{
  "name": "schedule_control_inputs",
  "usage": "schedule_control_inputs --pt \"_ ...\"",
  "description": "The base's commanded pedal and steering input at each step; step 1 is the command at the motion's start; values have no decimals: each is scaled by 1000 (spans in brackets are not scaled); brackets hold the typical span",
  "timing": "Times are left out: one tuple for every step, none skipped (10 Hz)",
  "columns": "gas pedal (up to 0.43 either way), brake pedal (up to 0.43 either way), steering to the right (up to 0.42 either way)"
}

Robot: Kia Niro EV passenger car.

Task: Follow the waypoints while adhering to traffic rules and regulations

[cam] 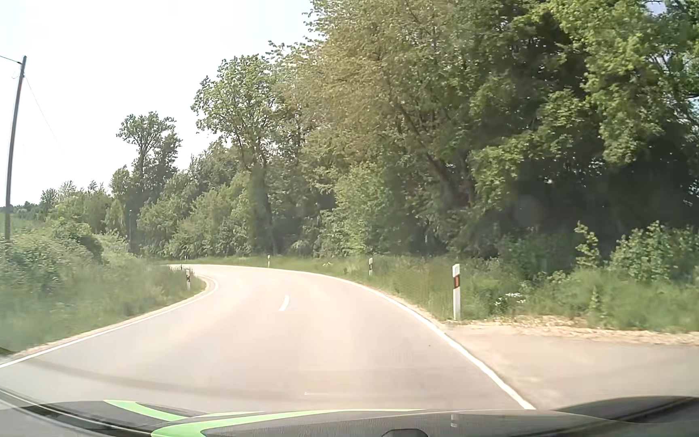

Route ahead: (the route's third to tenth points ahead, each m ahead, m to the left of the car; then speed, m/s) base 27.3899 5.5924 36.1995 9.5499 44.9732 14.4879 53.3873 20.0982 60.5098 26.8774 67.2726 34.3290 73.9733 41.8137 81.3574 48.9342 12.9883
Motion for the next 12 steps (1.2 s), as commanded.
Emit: schedule_control_inputs --pt "0 0 -18" --pt "0 0 -25" --pt "20 0 -32" --pt "59 0 -39" --pt "59 0 -46" --pt "59 0 -53" --pt "59 0 -57" --pt "47 0 -63" --pt "47 0 -68" --pt "47 0 -74" --pt "39 0 -79" --pt "39 0 -81"
